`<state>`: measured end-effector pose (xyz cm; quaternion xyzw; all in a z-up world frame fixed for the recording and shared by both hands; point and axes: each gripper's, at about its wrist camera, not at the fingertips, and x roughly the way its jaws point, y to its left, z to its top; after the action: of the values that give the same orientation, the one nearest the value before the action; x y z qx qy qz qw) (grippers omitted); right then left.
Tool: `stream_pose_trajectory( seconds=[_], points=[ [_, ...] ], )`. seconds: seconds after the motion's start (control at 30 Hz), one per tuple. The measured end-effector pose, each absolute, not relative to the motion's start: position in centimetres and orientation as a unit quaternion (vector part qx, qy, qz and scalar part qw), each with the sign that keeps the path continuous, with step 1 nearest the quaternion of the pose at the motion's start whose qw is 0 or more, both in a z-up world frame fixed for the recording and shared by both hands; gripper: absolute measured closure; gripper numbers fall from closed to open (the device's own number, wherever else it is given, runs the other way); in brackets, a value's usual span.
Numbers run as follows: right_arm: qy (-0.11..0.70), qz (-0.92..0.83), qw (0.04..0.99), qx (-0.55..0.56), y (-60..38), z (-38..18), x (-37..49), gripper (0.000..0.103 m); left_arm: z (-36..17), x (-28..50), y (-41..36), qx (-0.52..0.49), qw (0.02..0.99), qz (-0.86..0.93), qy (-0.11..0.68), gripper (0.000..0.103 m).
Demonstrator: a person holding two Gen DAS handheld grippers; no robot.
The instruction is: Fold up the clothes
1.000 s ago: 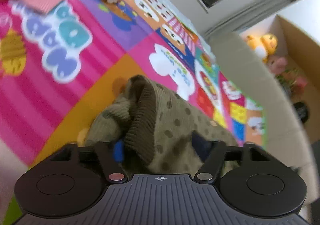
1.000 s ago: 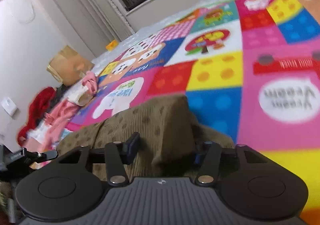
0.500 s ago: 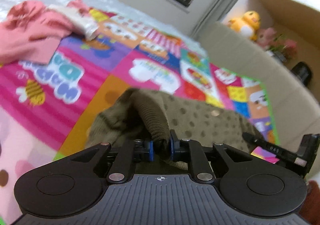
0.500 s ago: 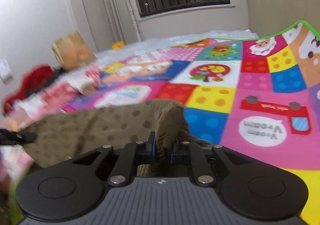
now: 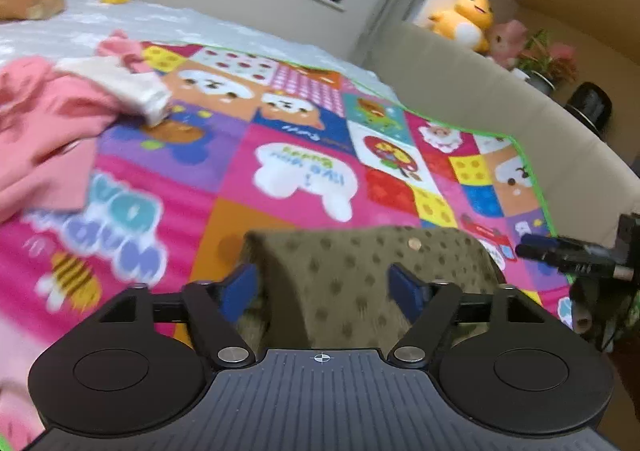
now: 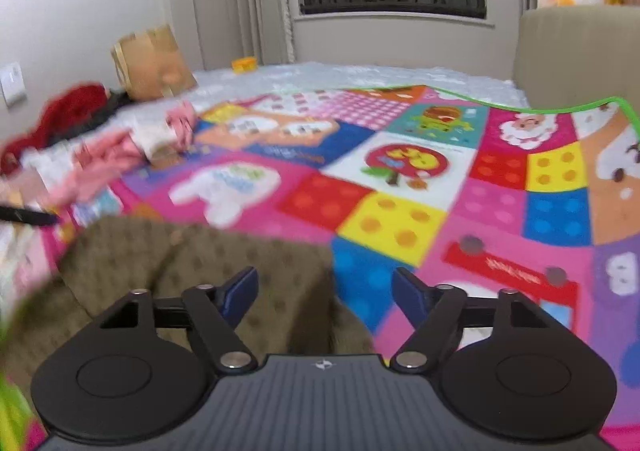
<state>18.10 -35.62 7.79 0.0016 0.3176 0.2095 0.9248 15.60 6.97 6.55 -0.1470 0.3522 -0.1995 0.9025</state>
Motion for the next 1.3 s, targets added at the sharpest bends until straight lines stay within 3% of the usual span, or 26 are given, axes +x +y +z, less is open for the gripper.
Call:
stream_pose_trajectory(
  seconds=[0.03, 0.27, 0.43, 0.53, 0.67, 0.7, 0.73, 0.8, 0.83, 1.0, 1.2, 1.3],
  points=[
    [0.322, 0.216, 0.921, 0.009, -35.4, 7.8, 19.1, 0.018, 6.0, 16.9, 6.8, -0.141, 0.898, -0.203, 0.365, 0.013],
    [0.392, 0.253, 0.884, 0.024, -33.2, 3.6, 26.1, 0.018, 1.7, 23.0, 5.8, -0.107, 0.849, -0.258, 0.448, 0.006],
    [0.447, 0.263, 0.850, 0.093, -33.3, -0.3, 30.8, 0.011, -0.4, 24.6, 4.8, -0.086, 0.839, -0.277, 0.461, 0.000],
    [0.441, 0.278, 0.847, 0.100, -33.3, -0.4, 30.6, 0.013, -0.5, 24.5, 4.7, -0.101, 0.849, -0.268, 0.444, 0.000],
    [0.437, 0.309, 0.839, 0.095, -32.3, 0.0, 30.0, 0.032, -0.6, 24.0, 2.8, -0.066, 0.864, -0.277, 0.414, 0.005],
    [0.436, 0.314, 0.839, 0.085, -31.9, 0.2, 29.9, 0.035, -0.6, 24.3, 2.8, -0.071, 0.866, -0.278, 0.410, 0.012],
    [0.432, 0.321, 0.840, 0.072, -31.4, 0.3, 29.9, 0.046, -0.6, 24.6, 2.8, -0.077, 0.867, -0.279, 0.405, 0.019],
    [0.417, 0.326, 0.847, 0.050, -30.5, 0.9, 30.0, 0.066, -0.5, 25.7, 3.6, -0.110, 0.864, -0.280, 0.404, 0.052],
    [0.410, 0.320, 0.853, 0.040, -30.1, 1.2, 30.1, 0.074, -0.5, 26.3, 4.0, -0.126, 0.860, -0.283, 0.406, 0.056],
    [0.349, 0.315, 0.882, 0.023, -29.3, 5.0, 30.1, 0.079, 2.8, 27.3, 3.8, -0.098, 0.886, -0.271, 0.362, 0.066],
    [0.277, 0.329, 0.901, -0.048, -29.8, 9.1, 24.4, 0.081, 8.4, 21.5, 3.5, -0.024, 0.916, -0.298, 0.268, 0.066],
    [0.274, 0.329, 0.899, -0.090, -29.9, 8.5, 19.9, 0.097, 8.2, 16.8, 2.7, 0.015, 0.912, -0.314, 0.263, 0.065]
  ],
)
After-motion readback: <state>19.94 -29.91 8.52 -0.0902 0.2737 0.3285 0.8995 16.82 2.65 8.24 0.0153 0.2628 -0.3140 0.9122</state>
